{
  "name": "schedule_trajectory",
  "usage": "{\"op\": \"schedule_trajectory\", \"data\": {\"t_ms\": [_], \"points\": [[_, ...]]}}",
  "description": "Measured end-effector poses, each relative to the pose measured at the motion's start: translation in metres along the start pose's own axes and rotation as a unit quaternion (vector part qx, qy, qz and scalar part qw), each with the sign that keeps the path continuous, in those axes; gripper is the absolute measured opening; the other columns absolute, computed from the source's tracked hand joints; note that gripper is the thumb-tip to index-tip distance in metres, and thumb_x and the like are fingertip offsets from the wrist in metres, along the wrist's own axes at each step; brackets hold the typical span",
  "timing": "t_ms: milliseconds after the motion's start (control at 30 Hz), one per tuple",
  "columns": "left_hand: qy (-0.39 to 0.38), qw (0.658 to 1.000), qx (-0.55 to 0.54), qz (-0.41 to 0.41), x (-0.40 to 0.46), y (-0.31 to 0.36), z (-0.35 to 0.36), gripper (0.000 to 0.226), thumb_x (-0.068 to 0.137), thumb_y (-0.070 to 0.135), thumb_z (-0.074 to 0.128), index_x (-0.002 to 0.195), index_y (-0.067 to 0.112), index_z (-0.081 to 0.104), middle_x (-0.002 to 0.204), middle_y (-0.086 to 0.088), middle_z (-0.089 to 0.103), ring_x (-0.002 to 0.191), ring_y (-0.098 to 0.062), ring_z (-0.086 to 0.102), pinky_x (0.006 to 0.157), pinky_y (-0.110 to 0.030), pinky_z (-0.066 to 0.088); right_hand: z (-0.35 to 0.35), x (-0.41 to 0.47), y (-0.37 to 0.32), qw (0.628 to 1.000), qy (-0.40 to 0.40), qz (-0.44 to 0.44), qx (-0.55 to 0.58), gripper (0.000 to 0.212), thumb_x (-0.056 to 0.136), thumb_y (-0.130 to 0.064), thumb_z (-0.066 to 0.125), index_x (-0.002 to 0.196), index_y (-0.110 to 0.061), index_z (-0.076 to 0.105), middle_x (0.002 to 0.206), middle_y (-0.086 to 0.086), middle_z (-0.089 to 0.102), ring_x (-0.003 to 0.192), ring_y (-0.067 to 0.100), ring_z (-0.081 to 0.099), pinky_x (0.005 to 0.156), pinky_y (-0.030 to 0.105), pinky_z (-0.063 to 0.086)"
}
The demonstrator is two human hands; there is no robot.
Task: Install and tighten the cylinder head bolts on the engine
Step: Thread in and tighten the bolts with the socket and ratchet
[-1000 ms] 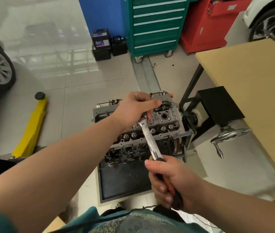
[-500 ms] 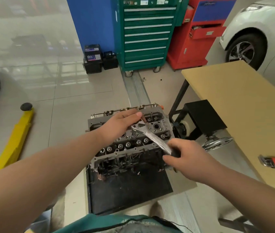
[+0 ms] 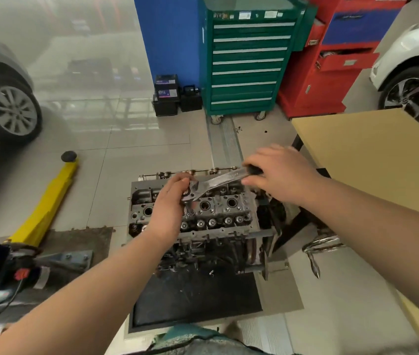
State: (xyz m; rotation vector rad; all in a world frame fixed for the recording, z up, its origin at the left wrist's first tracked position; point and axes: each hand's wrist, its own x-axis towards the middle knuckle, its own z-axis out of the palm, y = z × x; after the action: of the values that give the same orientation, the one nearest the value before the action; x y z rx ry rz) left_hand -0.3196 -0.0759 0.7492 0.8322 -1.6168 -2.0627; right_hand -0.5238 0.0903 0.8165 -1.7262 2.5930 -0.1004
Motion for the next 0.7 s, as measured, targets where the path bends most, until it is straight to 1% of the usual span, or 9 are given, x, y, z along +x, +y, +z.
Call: {"op": "schedule_trajectory", "data": {"t_ms": [100,200,333,467,500,567,600,633,700], "points": [[0.038,0.999,0.003,0.0,0.002,-0.005,0.005,0.029,0.093,0.036,0.049,0.101,0.02,0.072,0.086,-0.007,0.066,0.082,-0.026,0.056,0.081,-0.052,0.045,-0.005,0.027,0.008,0.998,-0.018,-0.058,-0.009,0.04,0.093,-0.07,0.05,0.114,-0.038,0.059,0.108,-0.011,0.063,0.107,0.019,0.056,0.092,0.041,0.044],[0.07,0.998,0.0,0.006,0.002,-0.004,0.011,0.032,0.09,0.038,0.051,0.101,0.018,0.074,0.092,-0.006,0.069,0.083,-0.026,0.058,0.087,-0.057,0.046,-0.007,0.036,0.02,0.991,-0.044,-0.115,-0.047,0.049,0.086,-0.083,0.036,0.085,-0.035,0.049,0.08,-0.013,0.057,0.078,0.015,0.058,0.071,0.037,0.051],[0.118,0.993,0.024,-0.001,0.001,0.002,0.028,0.038,0.084,0.045,0.056,0.101,0.019,0.078,0.098,-0.003,0.076,0.098,-0.028,0.069,0.088,-0.043,0.053,0.002,0.027,0.035,0.986,-0.032,-0.154,-0.055,0.063,0.081,-0.091,0.023,0.071,-0.032,0.043,0.063,-0.01,0.052,0.06,0.011,0.052,0.053,0.03,0.041],[0.212,0.959,0.16,0.103,-0.004,0.005,0.047,0.028,0.095,0.042,0.059,0.086,0.024,0.077,0.075,-0.002,0.071,0.069,-0.014,0.063,0.069,-0.033,0.05,0.01,0.029,0.044,0.986,-0.016,-0.165,-0.037,0.065,0.081,-0.092,0.026,0.067,-0.031,0.043,0.06,-0.011,0.051,0.057,0.01,0.05,0.052,0.029,0.035],[0.218,0.926,0.253,0.176,-0.004,0.007,0.049,0.03,0.098,0.043,0.057,0.085,0.024,0.076,0.076,0.005,0.071,0.071,-0.011,0.065,0.067,-0.031,0.052,0.011,0.03,0.044,0.985,-0.01,-0.168,-0.039,0.067,0.08,-0.093,0.024,0.067,-0.031,0.044,0.059,-0.012,0.051,0.056,0.009,0.049,0.051,0.028,0.033],[0.176,0.791,0.488,0.323,0.003,0.012,0.051,0.044,0.104,0.046,0.05,0.075,0.021,0.071,0.071,0.009,0.066,0.068,-0.013,0.061,0.058,-0.028,0.047,0.013,0.033,0.043,0.985,-0.003,-0.166,-0.04,0.072,0.076,-0.096,0.02,0.066,-0.03,0.046,0.058,-0.012,0.05,0.054,0.008,0.048,0.051,0.027,0.03],[0.148,0.726,0.577,0.343,0.008,0.015,0.053,0.054,0.106,0.05,0.044,0.066,0.021,0.064,0.062,0.009,0.059,0.06,-0.015,0.057,0.051,-0.026,0.041,0.014,0.033,0.043,0.986,-0.001,-0.162,-0.04,0.072,0.075,-0.097,0.02,0.066,-0.03,0.046,0.058,-0.012,0.05,0.054,0.009,0.048,0.051,0.027,0.029],[0.128,0.69,0.636,0.322,0.013,0.017,0.055,0.063,0.107,0.056,0.038,0.059,0.021,0.057,0.053,0.009,0.051,0.051,-0.016,0.052,0.047,-0.023,0.035,0.015,0.033,0.042,0.987,-0.001,-0.154,-0.04,0.072,0.074,-0.098,0.02,0.066,-0.03,0.046,0.058,-0.011,0.05,0.054,0.009,0.048,0.051,0.027,0.03],[0.126,0.654,0.685,0.295,0.018,0.022,0.056,0.071,0.106,0.062,0.033,0.051,0.019,0.047,0.045,0.008,0.04,0.041,-0.019,0.045,0.047,-0.021,0.025,0.015,0.032,0.037,0.99,0.006,-0.131,-0.045,0.071,0.073,-0.097,0.02,0.066,-0.031,0.044,0.06,-0.01,0.051,0.056,0.011,0.048,0.053,0.029,0.035]]}}
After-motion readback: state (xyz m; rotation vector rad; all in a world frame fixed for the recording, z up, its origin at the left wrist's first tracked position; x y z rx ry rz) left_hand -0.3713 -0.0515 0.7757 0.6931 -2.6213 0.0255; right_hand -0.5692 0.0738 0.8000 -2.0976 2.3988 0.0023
